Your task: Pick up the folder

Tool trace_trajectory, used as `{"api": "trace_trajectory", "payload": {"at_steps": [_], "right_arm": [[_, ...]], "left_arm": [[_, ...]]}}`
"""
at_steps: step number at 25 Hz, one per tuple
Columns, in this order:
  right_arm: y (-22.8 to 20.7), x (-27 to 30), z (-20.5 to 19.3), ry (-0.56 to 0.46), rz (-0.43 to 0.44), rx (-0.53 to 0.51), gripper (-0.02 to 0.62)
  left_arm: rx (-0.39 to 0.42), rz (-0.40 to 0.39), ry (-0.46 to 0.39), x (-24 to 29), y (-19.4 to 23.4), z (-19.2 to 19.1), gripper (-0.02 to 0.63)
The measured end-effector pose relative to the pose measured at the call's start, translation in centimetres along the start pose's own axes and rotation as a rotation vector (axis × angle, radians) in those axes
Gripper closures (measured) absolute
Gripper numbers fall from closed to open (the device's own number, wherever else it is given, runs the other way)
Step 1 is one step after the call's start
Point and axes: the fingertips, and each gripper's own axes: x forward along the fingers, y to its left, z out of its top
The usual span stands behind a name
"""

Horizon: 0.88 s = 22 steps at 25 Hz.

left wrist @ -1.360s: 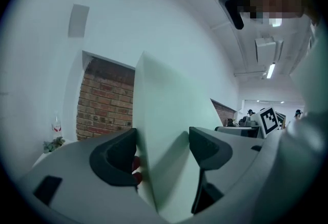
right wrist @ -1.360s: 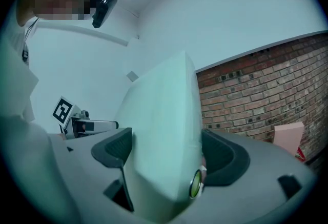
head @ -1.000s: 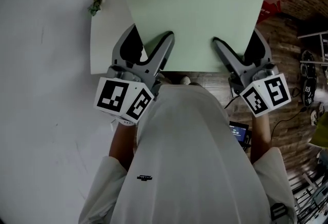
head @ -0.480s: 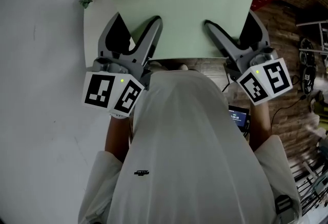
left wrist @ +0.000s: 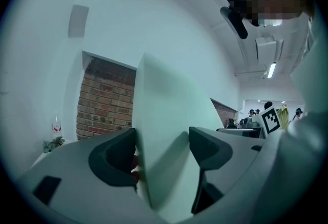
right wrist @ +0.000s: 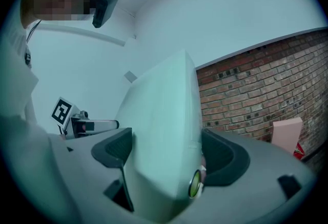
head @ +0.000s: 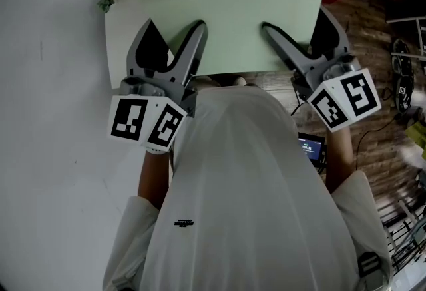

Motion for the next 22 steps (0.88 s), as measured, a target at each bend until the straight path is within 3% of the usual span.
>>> {"api": "trace_trajectory", "payload": {"at_steps": [22], "right_arm": [[-0.51, 0.23, -0.57, 0.035, -0.012, -0.002, 0.166]], "left_arm": [[-0.039, -0.002, 0.027, 0.51, 0.23, -0.90, 0.282]]}}
